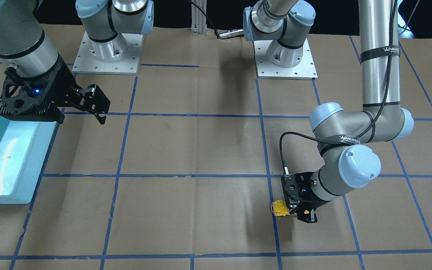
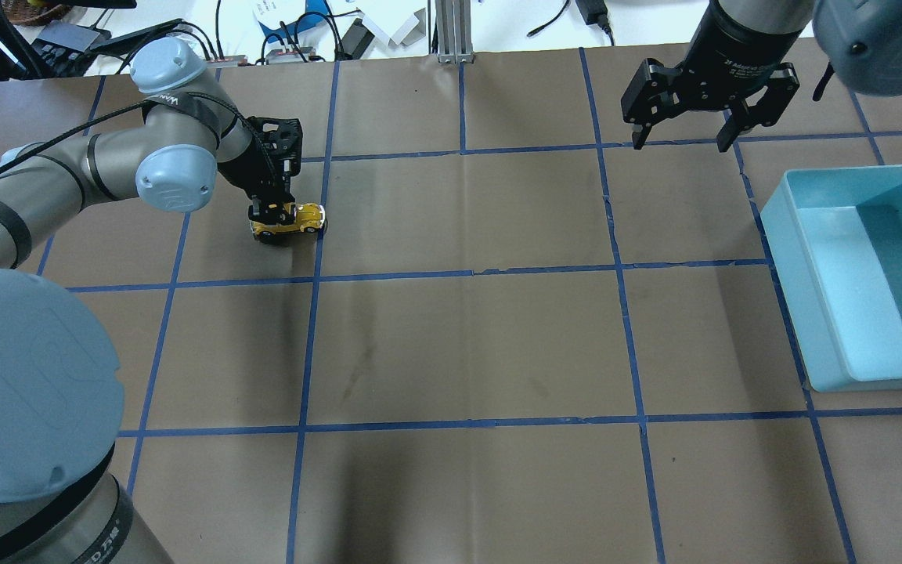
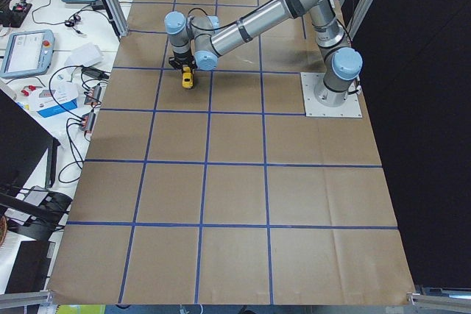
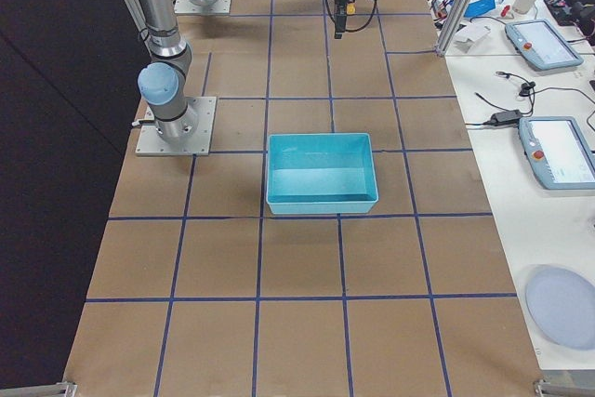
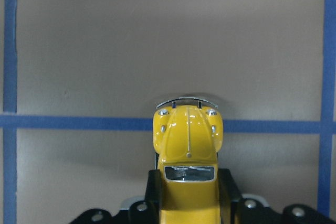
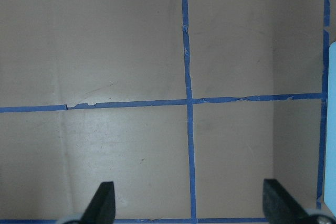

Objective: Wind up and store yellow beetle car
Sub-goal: 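Press the held car down and roll it toward the robot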

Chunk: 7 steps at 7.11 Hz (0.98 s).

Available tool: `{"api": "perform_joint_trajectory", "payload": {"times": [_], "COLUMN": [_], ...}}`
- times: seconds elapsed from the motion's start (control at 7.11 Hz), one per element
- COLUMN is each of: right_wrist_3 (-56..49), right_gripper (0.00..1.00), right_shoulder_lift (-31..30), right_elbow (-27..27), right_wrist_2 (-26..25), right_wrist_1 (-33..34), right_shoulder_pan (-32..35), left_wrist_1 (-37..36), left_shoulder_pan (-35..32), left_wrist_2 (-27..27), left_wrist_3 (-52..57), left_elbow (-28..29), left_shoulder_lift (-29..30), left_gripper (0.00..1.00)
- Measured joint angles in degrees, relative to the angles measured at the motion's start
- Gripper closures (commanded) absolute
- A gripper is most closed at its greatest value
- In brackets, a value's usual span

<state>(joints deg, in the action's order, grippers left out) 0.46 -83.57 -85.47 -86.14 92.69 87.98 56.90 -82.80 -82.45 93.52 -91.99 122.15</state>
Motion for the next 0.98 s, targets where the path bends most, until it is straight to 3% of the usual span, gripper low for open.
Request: {"api": "perform_joint_trajectory", "payload": {"times": [0.42,0.98], "right_wrist_3": [0.5,0.1], "right_gripper": [0.0,0.0], "right_shoulder_lift": [0.0,0.1], "right_elbow": [-0.1,-0.2], "right_wrist_2": [0.0,-0.1], "right_wrist_1": [0.0,0.1], "right_shoulder_pan": [0.1,0.1], "left_wrist_1": [1.8,1.4], "left_shoulder_pan": [-0.3,-1.5], "left_wrist_2": [5.2,5.9], "left_wrist_3": [-0.8,-1.0], "left_elbow": [-0.4,-4.4], "left_shoulder_lift": [-2.3,-3.1], "left_gripper": [0.74,0.74]}}
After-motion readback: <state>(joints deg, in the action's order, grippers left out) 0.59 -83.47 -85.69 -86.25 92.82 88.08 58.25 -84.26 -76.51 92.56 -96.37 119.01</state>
